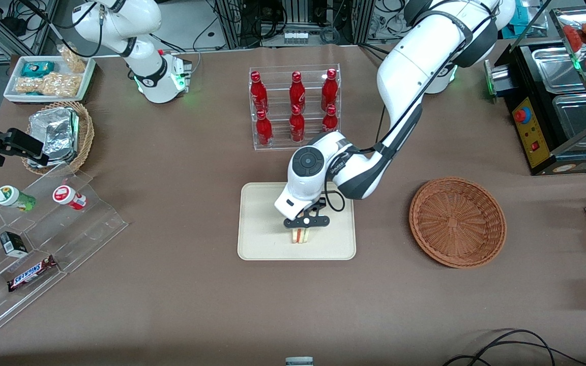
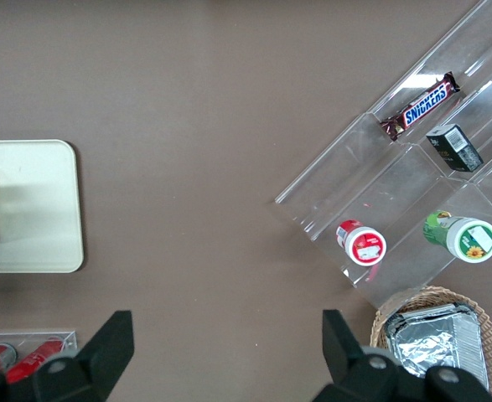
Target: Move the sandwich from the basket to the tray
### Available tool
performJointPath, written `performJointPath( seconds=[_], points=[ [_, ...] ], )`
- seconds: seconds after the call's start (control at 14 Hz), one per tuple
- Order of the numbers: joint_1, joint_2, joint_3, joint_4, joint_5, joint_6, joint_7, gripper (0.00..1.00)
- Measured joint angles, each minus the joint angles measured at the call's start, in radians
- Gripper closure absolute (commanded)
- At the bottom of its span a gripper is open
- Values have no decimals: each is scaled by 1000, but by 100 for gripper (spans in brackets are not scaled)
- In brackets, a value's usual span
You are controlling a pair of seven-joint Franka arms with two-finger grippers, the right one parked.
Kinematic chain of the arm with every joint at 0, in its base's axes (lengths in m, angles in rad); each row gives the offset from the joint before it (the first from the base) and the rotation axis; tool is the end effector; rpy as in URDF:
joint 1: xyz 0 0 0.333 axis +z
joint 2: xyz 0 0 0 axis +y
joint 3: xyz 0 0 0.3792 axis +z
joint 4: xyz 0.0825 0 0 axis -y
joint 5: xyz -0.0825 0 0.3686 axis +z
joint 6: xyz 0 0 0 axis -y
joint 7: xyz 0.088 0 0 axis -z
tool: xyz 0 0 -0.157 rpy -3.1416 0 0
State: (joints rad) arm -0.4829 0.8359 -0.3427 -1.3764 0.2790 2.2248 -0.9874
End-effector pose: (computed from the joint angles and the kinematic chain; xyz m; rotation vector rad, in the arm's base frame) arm 0.5820 -0.5134 0.2391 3.0724 0.1715 0.0326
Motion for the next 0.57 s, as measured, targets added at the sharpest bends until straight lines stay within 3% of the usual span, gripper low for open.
performJointPath(
  seconds=[0.21,0.57],
  points=[
    [0,-17,-1,16,0,-14,-49,0],
    [0,-272,-3,39,1,-383,-63,0]
  ],
)
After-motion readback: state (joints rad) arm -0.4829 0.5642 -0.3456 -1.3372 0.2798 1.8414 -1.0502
